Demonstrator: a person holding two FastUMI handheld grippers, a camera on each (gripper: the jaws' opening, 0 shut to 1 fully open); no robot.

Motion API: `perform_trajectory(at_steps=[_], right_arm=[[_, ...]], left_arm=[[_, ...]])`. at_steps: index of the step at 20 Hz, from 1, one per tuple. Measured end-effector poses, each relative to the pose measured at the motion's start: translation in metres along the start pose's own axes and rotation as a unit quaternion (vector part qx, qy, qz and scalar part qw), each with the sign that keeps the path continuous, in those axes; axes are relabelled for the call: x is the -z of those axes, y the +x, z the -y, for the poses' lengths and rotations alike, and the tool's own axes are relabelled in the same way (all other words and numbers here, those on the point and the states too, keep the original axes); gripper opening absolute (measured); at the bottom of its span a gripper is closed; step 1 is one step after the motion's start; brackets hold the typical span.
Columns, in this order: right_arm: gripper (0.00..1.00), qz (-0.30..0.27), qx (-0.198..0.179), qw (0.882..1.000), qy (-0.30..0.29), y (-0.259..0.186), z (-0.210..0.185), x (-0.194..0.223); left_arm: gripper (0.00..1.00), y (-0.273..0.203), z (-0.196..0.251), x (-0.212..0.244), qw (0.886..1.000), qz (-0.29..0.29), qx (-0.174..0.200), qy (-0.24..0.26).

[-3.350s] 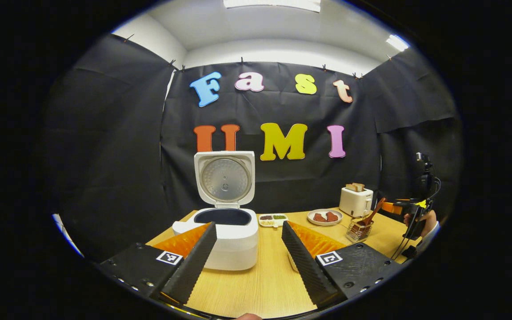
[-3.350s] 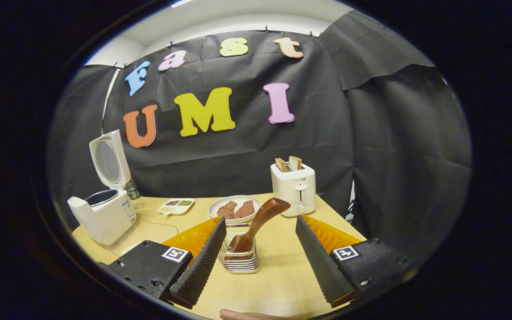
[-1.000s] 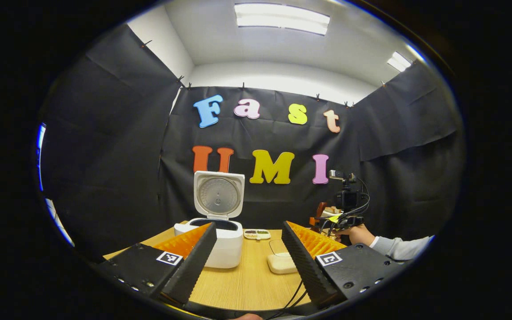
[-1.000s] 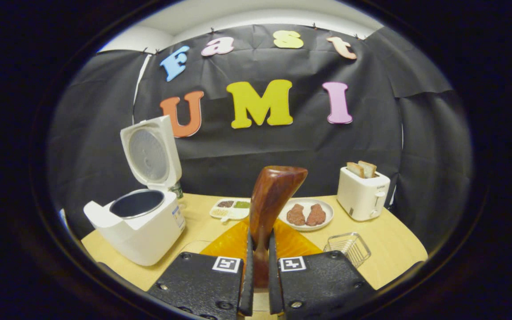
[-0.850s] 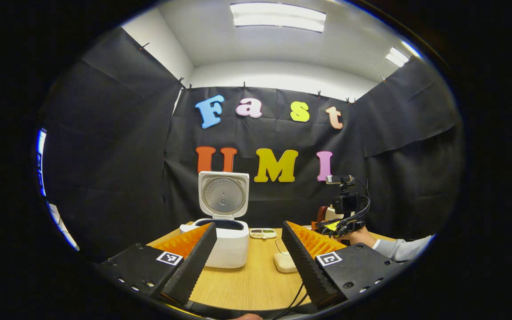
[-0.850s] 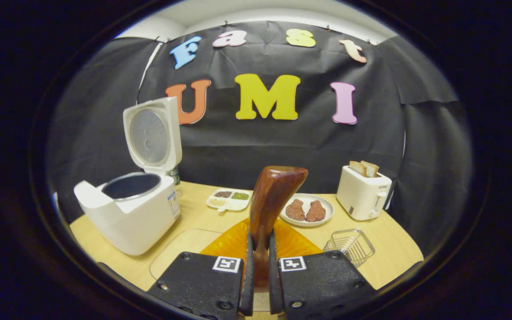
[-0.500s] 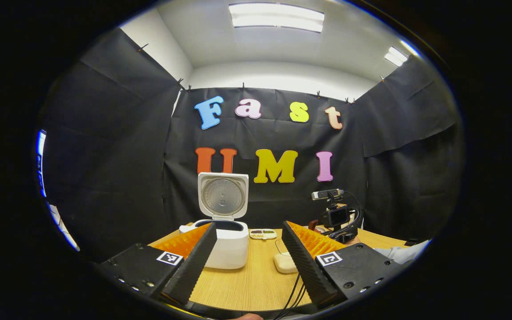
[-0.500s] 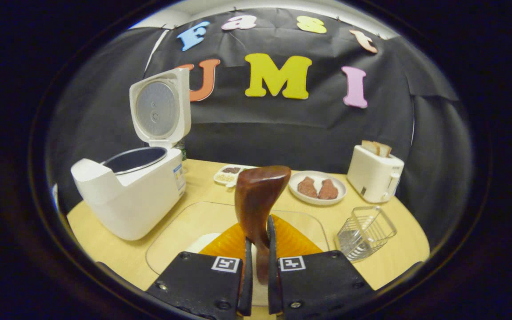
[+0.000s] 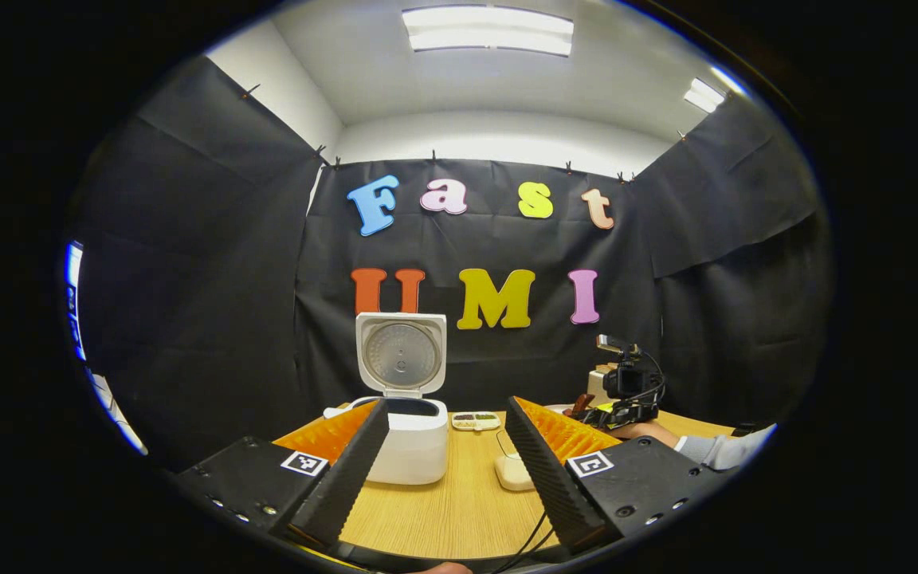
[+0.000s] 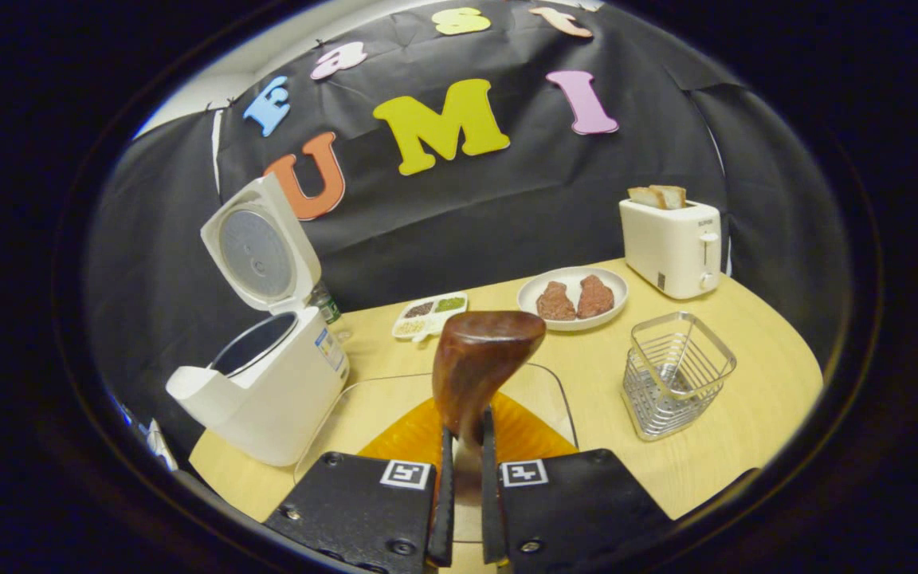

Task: Close the left gripper, press the button to open the rice cooker; take a wooden spoon from the chopstick holder with the right hand, scoop a spoonful of rice and pour it into the rice cooker, then put the wooden spoon back into the chopstick holder.

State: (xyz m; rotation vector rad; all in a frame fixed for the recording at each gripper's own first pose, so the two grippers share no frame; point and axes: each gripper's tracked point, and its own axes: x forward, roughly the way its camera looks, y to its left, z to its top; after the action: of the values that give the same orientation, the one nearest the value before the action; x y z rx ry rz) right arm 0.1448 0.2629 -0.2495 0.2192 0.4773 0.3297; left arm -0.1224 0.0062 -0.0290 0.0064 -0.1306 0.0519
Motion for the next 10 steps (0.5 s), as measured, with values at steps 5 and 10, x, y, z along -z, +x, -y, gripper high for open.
perform_trajectory(at_steps=[5,10], right_arm=[[0.19,-0.007,-0.056,0.994,0.093,-0.008,-0.002,-0.011],[0.19,0.030,-0.101,0.986,0.130,-0.020,0.002,-0.033]], left_arm=[[0.94,0.001,0.000,0.007,1.000,-0.009,-0.002,0.000],[0.94,0.007,0.008,0.015,1.000,-0.020,0.005,0.013]])
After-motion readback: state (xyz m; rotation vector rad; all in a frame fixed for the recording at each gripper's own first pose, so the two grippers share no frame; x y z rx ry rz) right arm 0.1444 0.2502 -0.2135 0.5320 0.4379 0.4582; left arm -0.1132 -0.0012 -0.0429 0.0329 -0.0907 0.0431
